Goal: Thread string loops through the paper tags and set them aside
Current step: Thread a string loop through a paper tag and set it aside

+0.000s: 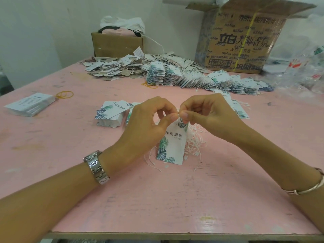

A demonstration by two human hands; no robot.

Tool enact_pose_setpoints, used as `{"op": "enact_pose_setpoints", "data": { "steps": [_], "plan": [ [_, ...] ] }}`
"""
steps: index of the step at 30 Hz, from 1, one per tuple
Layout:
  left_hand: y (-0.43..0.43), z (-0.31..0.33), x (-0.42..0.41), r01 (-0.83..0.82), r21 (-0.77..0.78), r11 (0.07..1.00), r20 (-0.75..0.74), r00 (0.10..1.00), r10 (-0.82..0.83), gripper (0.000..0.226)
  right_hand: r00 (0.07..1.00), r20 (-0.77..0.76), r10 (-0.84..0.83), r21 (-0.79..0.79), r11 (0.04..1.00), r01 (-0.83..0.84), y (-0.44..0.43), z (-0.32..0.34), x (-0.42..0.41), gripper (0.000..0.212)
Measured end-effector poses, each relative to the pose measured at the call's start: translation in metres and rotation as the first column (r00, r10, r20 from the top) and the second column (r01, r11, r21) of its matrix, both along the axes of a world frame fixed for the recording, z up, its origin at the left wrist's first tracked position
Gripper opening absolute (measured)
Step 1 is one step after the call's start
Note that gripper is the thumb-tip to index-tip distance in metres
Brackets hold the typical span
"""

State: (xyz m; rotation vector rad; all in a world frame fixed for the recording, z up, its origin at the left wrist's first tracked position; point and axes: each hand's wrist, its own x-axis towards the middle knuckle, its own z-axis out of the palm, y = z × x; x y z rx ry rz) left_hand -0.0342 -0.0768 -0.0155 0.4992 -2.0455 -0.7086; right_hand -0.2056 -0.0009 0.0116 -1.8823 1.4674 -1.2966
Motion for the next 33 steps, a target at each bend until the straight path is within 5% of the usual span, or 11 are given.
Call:
{"op": "enact_pose_setpoints", "data": {
  "steps": [18,23,28,33],
  "plan": [
    [0.0,0.001,-0.004,-0.022,-0.03,0.999,-0.036,0.999,0.021,0.007,1.0,0.012,-0.025,-0.025,0.999,0.025,-0.001,0.002,0.001,0.002],
    [-0.003,0.001,-0.005,0.004,-0.028,1.0,-0.037,0.999,-0.005,0.015,0.985,0.173,-0.022,-0.017,1.0,0.025,-0.002,0.008,-0.008,0.007],
    [-0.012,-0.007,-0.003,0.023,0.037,0.999,0.175,0.984,-0.029,0.042,0.926,0.377,-0.012,-0.024,0.999,0.023,-0.003,0.014,-0.019,0.007],
    [-0.013,-0.009,-0.002,0.109,0.096,0.989,0.252,0.959,-0.13,0.041,0.859,0.512,-0.03,-0.054,0.996,0.066,-0.002,0.021,-0.026,0.006]
  ]
}}
